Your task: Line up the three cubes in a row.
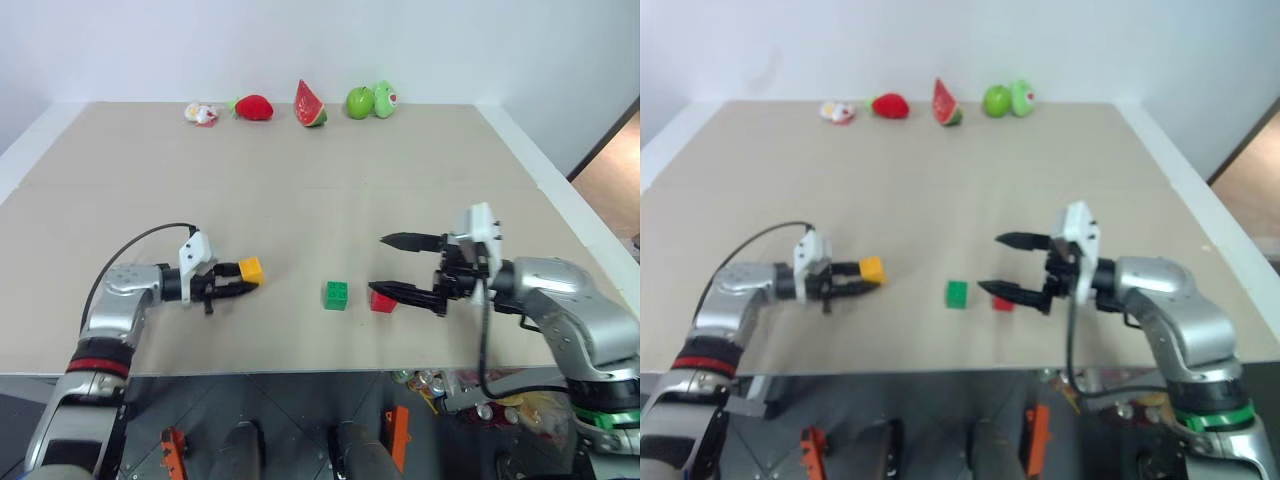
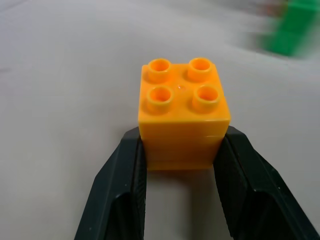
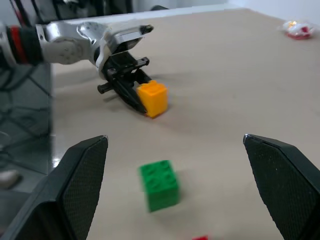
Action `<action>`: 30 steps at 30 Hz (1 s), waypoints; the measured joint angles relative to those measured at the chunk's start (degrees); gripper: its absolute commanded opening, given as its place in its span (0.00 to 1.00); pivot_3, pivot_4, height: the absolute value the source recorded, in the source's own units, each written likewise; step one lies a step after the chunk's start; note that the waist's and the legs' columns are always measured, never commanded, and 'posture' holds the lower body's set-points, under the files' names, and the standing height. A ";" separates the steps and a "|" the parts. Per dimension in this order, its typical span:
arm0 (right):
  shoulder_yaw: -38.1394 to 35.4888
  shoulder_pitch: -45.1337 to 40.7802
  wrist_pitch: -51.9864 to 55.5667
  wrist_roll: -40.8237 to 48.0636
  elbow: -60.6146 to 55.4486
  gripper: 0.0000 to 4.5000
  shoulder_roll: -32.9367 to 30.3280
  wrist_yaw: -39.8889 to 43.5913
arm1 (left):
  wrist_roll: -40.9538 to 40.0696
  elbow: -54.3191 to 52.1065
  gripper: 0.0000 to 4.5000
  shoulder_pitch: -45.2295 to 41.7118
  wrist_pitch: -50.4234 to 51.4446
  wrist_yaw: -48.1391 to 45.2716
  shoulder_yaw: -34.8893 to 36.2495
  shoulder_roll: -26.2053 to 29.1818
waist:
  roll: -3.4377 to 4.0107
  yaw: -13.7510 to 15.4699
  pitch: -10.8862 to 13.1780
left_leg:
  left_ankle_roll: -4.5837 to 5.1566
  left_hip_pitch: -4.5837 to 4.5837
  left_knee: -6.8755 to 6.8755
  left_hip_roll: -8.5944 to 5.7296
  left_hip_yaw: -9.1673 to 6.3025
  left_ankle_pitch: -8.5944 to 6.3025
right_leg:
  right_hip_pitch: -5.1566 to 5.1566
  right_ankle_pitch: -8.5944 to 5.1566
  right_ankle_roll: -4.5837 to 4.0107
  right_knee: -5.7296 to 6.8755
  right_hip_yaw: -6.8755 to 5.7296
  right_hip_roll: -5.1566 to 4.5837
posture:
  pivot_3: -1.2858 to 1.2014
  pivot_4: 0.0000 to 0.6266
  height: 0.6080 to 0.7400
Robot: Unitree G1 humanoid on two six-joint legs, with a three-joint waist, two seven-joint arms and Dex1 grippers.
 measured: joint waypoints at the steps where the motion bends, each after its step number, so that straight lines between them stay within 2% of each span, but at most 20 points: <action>1: -0.44 0.22 0.13 0.28 -0.18 1.00 -0.32 0.07 | -0.73 -1.99 0.29 0.62 0.14 -1.27 -0.53 0.05 | 0.00 0.08 0.00 | 0.01 0.00 0.05 0.00 0.00 0.00 | 0.04 -0.09 0.16 0.00 -0.01 0.00 | 0.52 0.24 1.00; 7: -0.81 0.73 0.58 0.37 -0.59 1.00 -0.86 -0.73 | -0.32 -3.98 0.29 0.67 -1.44 -3.06 -3.62 -0.29 | 0.00 0.01 0.00 | 0.06 0.11 0.32 -0.01 0.02 0.04 | 0.08 0.20 0.07 0.00 0.01 -0.03 | 0.52 0.24 1.00; 20: -3.28 3.70 3.29 3.66 -5.10 1.00 -2.07 -2.67 | 3.93 12.52 0.29 -8.84 -10.03 -4.46 -7.94 -5.39 | 0.00 0.06 0.00 | 0.11 -0.03 0.25 -0.05 -0.01 0.04 | 0.02 0.07 0.25 -0.01 0.04 0.02 | 0.52 0.24 1.00; 30: -4.36 6.78 4.43 5.41 -6.68 1.00 -3.42 -2.57 | 4.33 15.63 0.29 -10.37 -11.50 -5.31 -8.57 -6.72 | 0.00 0.02 0.00 | 0.12 -0.01 0.34 -0.05 -0.03 0.03 | 0.04 0.13 0.22 -0.01 0.05 0.03 | 0.52 0.24 1.00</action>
